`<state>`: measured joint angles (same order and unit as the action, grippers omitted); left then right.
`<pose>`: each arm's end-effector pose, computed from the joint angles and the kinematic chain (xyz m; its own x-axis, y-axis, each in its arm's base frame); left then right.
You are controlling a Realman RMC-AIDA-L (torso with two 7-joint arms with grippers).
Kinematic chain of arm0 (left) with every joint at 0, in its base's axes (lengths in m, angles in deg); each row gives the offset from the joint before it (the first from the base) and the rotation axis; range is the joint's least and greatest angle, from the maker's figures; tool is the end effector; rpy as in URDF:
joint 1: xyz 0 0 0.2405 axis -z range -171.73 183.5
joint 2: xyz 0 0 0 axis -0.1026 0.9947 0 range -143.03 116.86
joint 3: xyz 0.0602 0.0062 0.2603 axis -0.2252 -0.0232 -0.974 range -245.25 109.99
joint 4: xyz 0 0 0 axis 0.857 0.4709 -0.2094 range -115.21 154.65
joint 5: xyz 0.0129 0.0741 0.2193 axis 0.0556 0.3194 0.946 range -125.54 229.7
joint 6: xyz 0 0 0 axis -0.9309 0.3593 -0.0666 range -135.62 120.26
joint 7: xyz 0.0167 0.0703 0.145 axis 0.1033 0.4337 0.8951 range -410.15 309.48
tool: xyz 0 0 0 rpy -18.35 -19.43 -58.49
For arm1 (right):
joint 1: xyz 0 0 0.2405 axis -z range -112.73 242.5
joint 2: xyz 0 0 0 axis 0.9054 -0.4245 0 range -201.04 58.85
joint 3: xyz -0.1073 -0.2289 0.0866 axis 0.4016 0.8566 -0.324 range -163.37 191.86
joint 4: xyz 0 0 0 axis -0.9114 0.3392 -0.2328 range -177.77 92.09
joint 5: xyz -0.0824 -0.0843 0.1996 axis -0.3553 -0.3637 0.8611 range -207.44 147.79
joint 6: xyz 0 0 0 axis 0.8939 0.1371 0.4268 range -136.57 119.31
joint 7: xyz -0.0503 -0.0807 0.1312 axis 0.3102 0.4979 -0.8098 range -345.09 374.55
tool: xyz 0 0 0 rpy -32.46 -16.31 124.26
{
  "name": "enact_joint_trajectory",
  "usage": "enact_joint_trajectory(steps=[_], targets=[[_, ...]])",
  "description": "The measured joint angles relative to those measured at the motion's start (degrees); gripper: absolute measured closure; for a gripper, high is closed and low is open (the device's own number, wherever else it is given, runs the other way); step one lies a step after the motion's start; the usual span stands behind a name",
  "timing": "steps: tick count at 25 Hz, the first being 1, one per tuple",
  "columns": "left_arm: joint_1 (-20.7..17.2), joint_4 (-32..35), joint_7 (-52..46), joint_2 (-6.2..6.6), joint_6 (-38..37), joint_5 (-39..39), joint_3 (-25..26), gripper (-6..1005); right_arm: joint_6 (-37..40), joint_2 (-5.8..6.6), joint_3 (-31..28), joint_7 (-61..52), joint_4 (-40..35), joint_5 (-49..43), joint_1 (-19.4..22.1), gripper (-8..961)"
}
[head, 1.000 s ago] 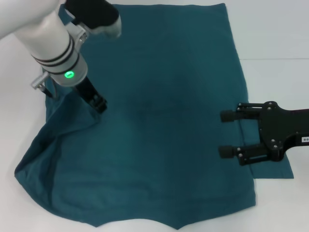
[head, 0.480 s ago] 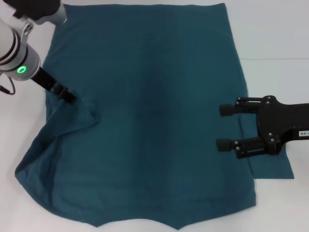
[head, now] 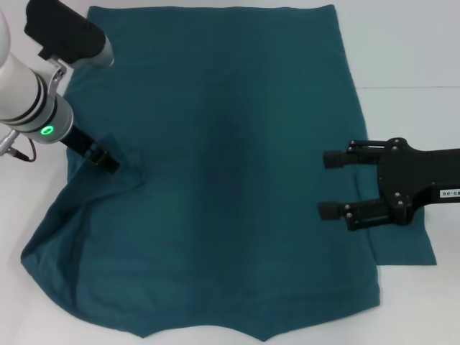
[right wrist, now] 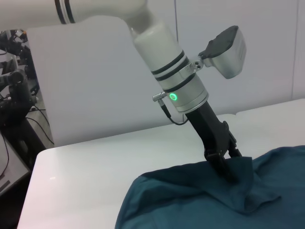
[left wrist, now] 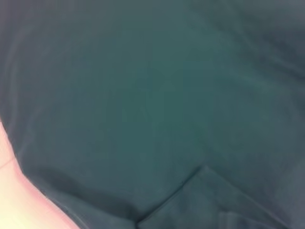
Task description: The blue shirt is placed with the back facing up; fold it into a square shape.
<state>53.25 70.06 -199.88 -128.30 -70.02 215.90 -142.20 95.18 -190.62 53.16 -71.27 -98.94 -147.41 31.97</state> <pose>-0.2361 0.4833 -0.0012 0.7109 0.6891 -0.1402 0.3930 -0.5547 -0.7334 0.2206 0.3615 0.0306 0.8821 -0.1739 -0.4378 -0.2431 -0.9641 -0.1068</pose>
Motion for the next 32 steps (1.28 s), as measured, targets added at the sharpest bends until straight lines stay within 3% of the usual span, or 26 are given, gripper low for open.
enact_joint_trajectory(steps=[6,10,19,25,32], targets=[[0.6,-1.5,0.2,0.07,0.3,0.0,0.1,238,0.0,0.0,0.0,0.0,0.1,0.0,0.4,44],[0.4,-1.3,0.9,-0.04,0.3,0.0,0.2,397,-0.1,0.0,-0.1,0.0,0.1,0.0,0.5,44],[-0.9,1.6,3.2,-1.31,-0.8,0.0,0.9,763,0.3,0.0,-0.4,0.3,0.1,0.0,0.5,157],[-4.9,11.6,8.0,-4.17,-6.8,-0.2,3.2,993,0.2,0.0,-0.9,0.3,0.1,0.4,1.0,176],[-11.6,24.1,14.6,-8.63,-12.8,-0.3,5.1,990,0.3,0.0,-1.7,0.4,0.0,0.7,1.2,177]])
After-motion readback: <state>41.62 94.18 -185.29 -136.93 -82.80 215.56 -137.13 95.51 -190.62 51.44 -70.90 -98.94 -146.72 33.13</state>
